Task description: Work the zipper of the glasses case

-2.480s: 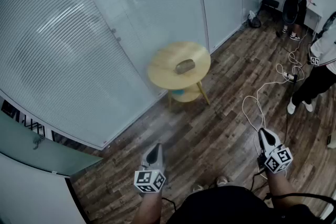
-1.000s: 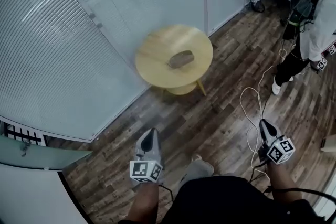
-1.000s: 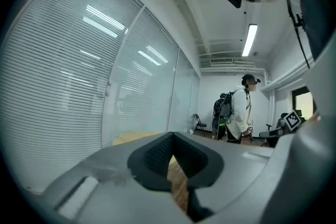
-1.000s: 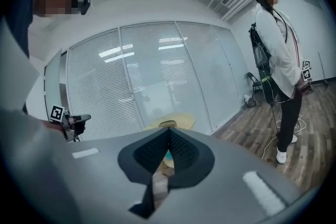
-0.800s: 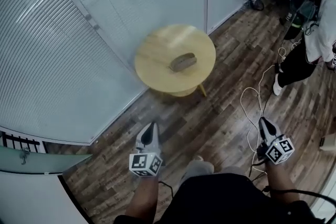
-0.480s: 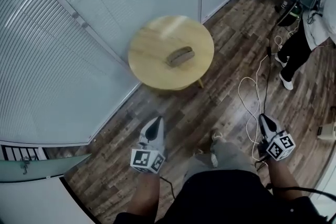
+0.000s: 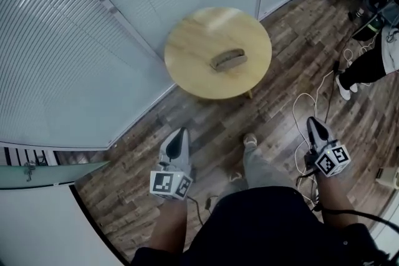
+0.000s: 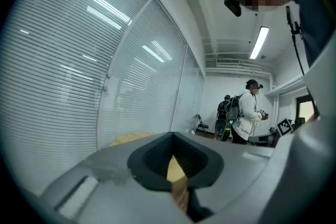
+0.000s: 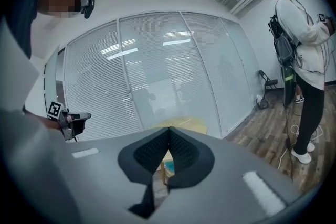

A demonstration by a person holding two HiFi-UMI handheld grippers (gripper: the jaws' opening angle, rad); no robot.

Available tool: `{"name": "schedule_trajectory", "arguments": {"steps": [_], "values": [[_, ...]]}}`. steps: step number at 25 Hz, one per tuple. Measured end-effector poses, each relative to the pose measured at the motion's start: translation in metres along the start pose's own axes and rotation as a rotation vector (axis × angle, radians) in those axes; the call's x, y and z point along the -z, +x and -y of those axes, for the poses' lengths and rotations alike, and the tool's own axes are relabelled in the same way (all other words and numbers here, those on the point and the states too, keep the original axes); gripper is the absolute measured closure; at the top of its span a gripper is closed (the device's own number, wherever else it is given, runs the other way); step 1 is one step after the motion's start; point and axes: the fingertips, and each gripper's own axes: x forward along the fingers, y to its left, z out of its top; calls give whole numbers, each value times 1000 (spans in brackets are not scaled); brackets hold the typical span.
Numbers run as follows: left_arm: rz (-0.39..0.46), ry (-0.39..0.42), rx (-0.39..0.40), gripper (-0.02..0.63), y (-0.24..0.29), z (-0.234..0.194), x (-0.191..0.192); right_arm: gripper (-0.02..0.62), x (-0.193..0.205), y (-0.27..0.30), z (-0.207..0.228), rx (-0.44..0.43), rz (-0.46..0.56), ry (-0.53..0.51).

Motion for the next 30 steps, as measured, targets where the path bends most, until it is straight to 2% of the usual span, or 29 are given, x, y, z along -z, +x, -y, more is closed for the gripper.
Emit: {"name": "schedule_trajectory", "arguments": {"steps": [3,8,13,15,19,22,25,27,30], "values": [[-22,27,-32,603,22,-19,-16,591,-17,46,-1,-53,15,-36],[11,70,-94,603,68,-38,-60,591,-58,111,19,-126,58,-51],[48,87,-151,604,110,-36,-84,591,-87,157,49,-199,49,-77],[45,84,-164,604,121,-34,-87,591,-95,174,60,-210,33,-117],[2,60,-158,604,136,-28,-73,591,-86,197,67,-214,-36,-320],[-19,64,-165,604,146,-36,-65,591,-65,202,60,-279,-62,-325],[-32,52,-159,604,169,-60,-64,591,-50,220,57,-291,-117,-374],[-47,41,-136,604,189,-86,-70,591,-52,240,44,-301,-162,-433],[-41,21,-107,604,218,-119,-86,591,-67,267,25,-333,-176,-438]]}}
